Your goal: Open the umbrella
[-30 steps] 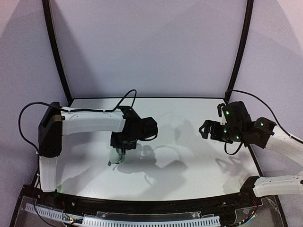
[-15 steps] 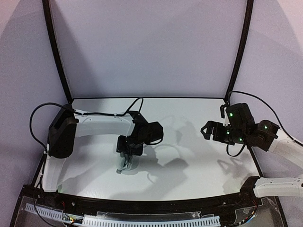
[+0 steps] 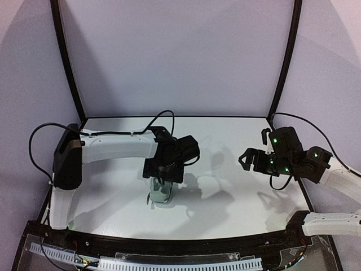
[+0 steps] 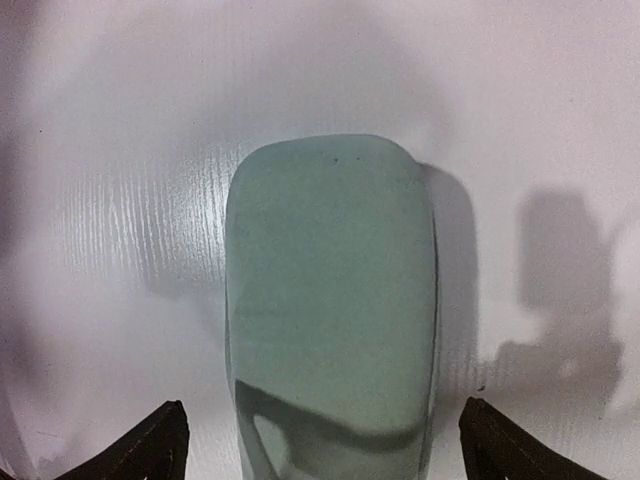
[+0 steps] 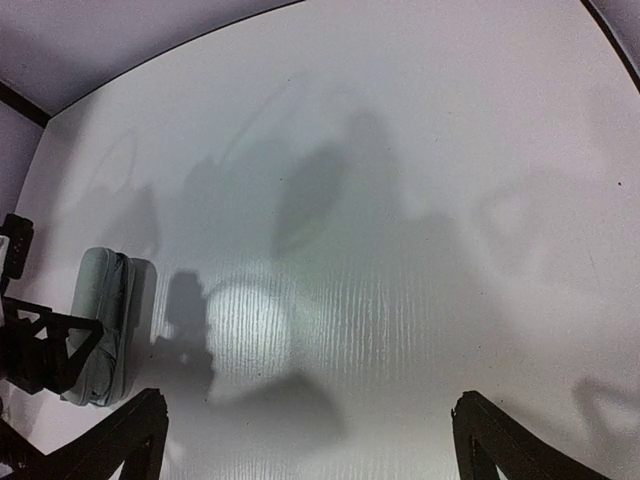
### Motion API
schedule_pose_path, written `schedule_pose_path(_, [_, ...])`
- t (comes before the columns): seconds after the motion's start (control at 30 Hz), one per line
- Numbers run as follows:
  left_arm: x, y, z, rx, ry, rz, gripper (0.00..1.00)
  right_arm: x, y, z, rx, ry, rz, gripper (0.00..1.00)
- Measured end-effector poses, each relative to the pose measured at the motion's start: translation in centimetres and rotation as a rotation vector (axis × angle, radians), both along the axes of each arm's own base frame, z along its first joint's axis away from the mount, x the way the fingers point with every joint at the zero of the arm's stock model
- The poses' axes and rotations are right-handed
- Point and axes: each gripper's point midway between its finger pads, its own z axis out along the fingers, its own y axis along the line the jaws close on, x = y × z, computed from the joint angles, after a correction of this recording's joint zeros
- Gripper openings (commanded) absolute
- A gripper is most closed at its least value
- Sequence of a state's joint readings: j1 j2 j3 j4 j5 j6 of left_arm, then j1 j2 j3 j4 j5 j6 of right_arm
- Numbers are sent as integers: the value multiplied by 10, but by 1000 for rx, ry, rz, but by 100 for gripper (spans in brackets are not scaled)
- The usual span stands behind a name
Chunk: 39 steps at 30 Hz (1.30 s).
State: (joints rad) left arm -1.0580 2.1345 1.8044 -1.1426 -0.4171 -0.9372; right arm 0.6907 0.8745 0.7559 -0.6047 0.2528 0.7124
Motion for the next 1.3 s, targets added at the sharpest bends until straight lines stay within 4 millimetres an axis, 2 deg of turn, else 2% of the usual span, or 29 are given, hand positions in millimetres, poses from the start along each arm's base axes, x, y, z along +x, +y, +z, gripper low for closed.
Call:
schedule_pose_path(0.27, [-3,-9,47,-161,-51,-54,99,0,11,-10,26,24,40,99])
schedule_pose_path(0.37, [-2,-14,52,-183,-58,-77,99,2,23,-16,53,38,71,99])
schedule_pose_path(0.53, [-3,-17,46,-185,-33,-101,99,6,48,-32,101,93,139,99])
schedule_pose_path(0.73, [3,-13,24,-157,12,-93,92,11,76,-46,168,149,210,99])
schedule_pose_path(0.83, [6,-9,12,-149,35,-82,91,12,85,-57,178,181,231,99])
schedule_pose_path(1.03, [7,-1,-4,-131,71,-68,78,13,96,-73,186,233,261,99])
schedule_pose_path(1.17, [7,-3,-4,-142,70,-67,71,16,104,-74,196,242,277,99])
schedule_pose_path(1.3, [6,-4,-7,-149,79,-68,70,21,109,-72,202,240,285,99])
